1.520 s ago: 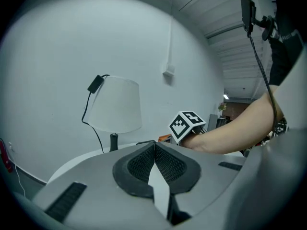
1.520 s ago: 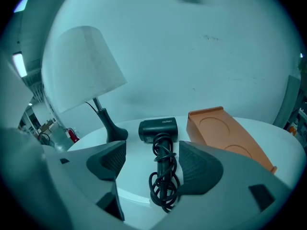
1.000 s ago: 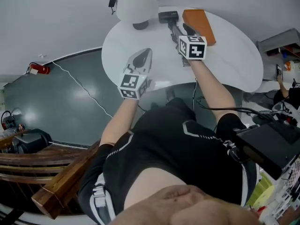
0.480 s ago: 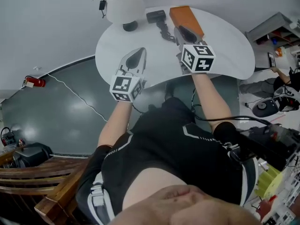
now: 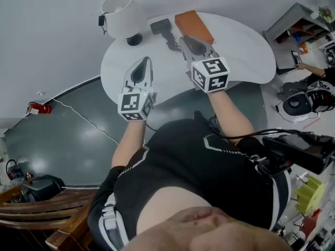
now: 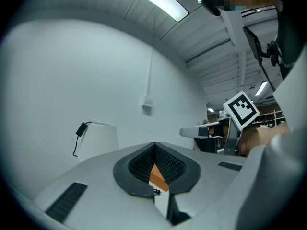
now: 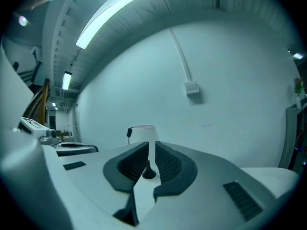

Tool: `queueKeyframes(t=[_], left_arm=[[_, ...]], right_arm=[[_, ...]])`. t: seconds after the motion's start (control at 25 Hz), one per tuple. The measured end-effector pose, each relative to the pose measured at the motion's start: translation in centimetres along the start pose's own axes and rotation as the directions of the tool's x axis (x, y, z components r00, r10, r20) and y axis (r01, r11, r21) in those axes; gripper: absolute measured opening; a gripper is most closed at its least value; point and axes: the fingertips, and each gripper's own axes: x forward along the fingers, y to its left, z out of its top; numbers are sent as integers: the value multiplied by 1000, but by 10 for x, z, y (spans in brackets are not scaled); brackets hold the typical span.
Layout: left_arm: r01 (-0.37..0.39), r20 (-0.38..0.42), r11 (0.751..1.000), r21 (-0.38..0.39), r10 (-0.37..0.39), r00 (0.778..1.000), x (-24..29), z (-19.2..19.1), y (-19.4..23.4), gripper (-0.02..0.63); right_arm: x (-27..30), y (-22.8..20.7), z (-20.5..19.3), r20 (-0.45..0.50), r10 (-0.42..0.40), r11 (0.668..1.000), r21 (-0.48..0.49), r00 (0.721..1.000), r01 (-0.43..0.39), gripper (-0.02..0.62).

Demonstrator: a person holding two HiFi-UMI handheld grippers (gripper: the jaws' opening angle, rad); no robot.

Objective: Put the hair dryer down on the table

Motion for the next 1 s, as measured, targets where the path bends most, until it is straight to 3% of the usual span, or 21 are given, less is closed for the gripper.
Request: queueKeyframes(t=[0.32, 0.6, 0.84, 1.0], left_arm=[[-66, -24, 997, 44, 67, 997, 19, 9, -18, 31], [-89, 14, 996, 31, 89, 996, 31, 23, -37, 31], [-161, -19, 984, 74, 163, 986, 36, 20, -38, 31], [-156, -22, 986, 62, 158, 987, 39, 20, -45, 31]], right_arm=[[-18, -20, 8, 4, 62, 998, -30, 998, -62, 57], [-27, -45, 16, 17, 53, 998, -47, 998, -52, 52], [-29, -55, 11, 8, 73, 997, -25, 997, -73, 44], [-33, -61, 12, 7, 68, 997, -39, 998, -68, 37]])
